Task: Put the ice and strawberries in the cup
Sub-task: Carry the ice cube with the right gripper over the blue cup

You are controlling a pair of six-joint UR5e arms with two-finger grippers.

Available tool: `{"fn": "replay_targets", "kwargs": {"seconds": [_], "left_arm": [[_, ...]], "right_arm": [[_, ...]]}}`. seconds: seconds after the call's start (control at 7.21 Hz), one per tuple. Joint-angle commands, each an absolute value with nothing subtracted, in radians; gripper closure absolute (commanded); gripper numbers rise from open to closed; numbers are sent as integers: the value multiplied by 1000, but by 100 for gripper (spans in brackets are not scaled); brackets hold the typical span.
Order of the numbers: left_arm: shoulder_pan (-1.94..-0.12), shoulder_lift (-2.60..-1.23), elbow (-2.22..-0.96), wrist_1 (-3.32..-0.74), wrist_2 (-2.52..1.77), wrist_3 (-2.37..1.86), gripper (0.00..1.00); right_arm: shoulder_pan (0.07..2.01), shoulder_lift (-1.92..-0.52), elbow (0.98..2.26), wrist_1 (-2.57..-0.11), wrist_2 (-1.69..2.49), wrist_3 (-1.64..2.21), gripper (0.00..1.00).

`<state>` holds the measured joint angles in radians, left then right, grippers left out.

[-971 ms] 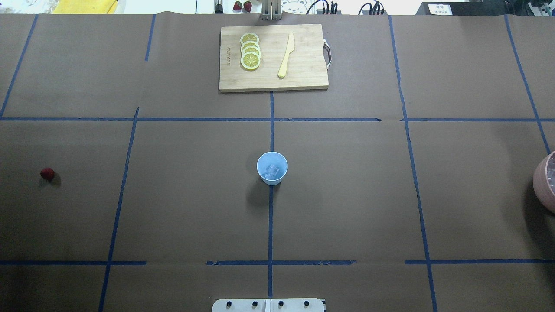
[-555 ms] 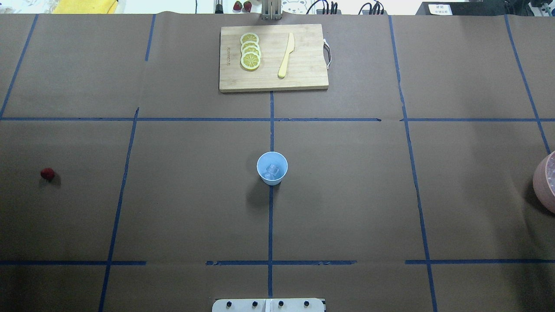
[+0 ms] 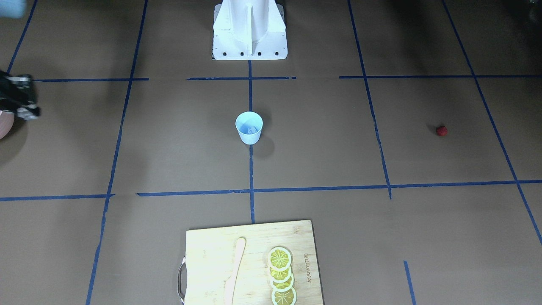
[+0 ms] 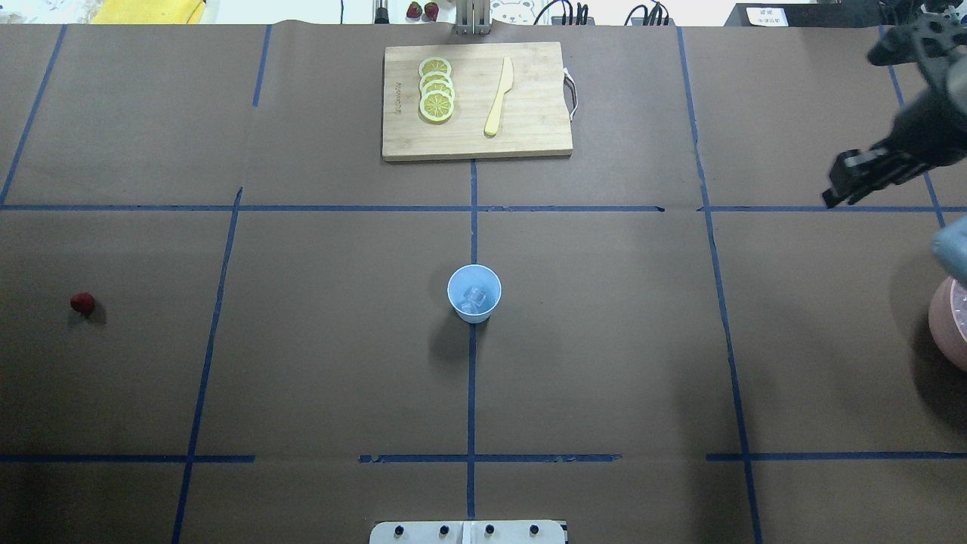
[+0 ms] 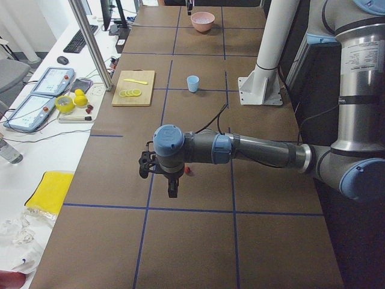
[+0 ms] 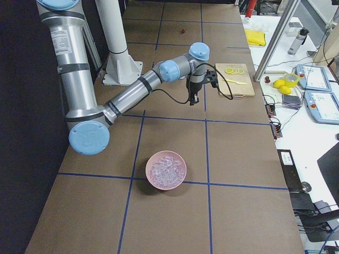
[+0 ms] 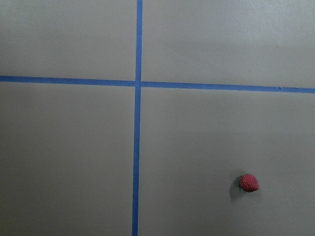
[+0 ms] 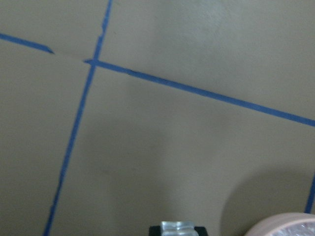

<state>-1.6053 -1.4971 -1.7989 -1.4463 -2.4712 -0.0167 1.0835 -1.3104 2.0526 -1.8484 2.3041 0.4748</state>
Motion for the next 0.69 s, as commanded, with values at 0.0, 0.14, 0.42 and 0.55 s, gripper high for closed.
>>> {"fn": "replay_targets", "kwargs": {"seconds": [0.0, 0.14, 0.42, 0.55], "left_arm": [[-1603, -1499, -1795, -1447, -2468, -20, 0], [-1603, -1499, -1789, -1450, -2468, -20, 0], [-1603, -1499, -1787, -1451, -2468, -20, 0], [-1603, -1499, -1784, -1451, -2468, -20, 0]], "right_arm": [[865, -1095, 2017, -1882, 2188, 821, 100], [798, -1044, 1996, -1879, 2151, 913, 100], [702, -938, 1938, -1878, 2090, 1013, 100], [654, -857, 1857, -1875, 2053, 1049, 100]]}}
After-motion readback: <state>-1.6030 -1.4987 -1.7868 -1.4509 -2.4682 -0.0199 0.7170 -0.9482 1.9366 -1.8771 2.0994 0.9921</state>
